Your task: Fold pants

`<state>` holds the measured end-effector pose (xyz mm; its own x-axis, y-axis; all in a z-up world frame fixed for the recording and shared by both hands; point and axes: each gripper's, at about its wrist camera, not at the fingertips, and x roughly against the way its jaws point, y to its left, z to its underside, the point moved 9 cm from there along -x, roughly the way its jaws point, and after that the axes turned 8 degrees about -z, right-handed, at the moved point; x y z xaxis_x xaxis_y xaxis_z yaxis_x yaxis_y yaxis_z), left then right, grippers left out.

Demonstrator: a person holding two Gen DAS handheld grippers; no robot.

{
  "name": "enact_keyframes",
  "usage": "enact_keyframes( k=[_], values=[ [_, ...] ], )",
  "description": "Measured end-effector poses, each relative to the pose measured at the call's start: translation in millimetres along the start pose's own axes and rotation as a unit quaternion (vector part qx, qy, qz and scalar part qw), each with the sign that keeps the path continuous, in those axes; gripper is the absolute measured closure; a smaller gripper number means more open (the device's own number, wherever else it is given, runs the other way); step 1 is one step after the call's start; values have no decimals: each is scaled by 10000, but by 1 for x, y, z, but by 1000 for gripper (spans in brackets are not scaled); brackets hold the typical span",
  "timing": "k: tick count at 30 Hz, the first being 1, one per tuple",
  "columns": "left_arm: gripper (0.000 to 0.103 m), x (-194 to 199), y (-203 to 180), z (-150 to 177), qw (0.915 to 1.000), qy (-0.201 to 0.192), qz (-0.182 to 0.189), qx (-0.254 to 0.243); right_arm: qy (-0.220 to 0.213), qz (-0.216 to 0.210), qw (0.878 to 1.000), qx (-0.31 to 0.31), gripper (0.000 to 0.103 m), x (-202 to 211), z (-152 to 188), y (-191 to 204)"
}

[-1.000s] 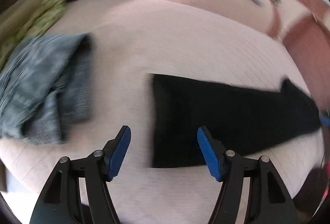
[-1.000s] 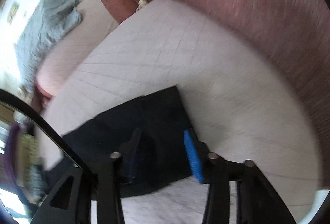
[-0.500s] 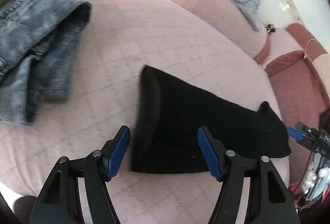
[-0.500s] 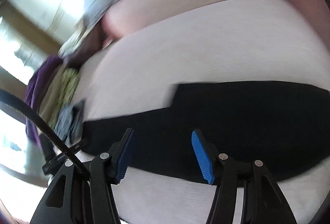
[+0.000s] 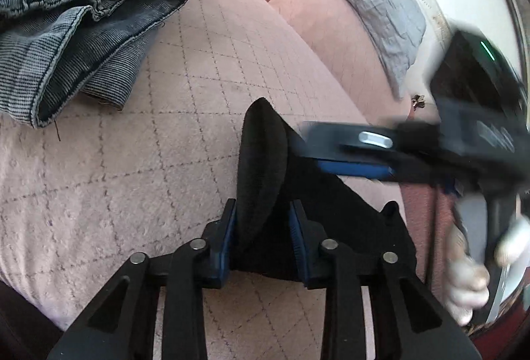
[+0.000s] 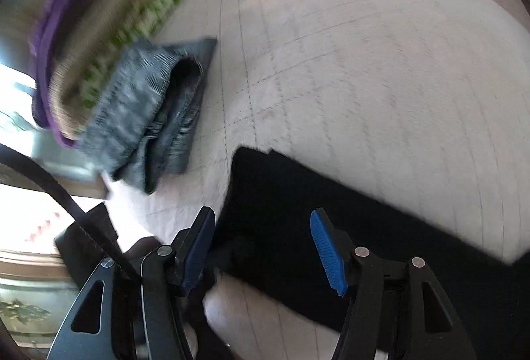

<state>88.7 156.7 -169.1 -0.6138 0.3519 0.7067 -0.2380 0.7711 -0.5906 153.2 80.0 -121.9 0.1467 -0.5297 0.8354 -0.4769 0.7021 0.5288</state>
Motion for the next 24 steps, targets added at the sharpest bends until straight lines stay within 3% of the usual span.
enact_keyframes(
  k=[4,7,11,12,14,15,16,24],
  values=[
    [72,-1,1,1,9999,-65,109,4,832,967,9917,180,34,-47,-16,9],
    [72,1,3,5,9999,-136,78,-56,1161,1572,9803,286,20,-68,-23,13],
    [72,-1,-2,8,9995,-257,-25,-161,1379,2283,9611,721,17,-87,-27,22],
    [73,-1,-4,9,9995,-260,-50,-194,1376,2340,9590,809,20,-88,-27,24],
    [84,-1,-6,12,9992,-203,-185,-295,1292,2372,9580,966,41,-86,-27,30],
    [88,-2,-7,13,9995,-115,-140,-265,1226,2537,9532,1094,75,-85,-27,33],
    [89,-2,-8,14,9998,-65,-60,-183,1175,2855,9428,1258,90,-80,-27,32],
    [89,7,-45,17,9995,54,279,-137,369,2301,9673,998,93,-27,-12,31]
  ],
)
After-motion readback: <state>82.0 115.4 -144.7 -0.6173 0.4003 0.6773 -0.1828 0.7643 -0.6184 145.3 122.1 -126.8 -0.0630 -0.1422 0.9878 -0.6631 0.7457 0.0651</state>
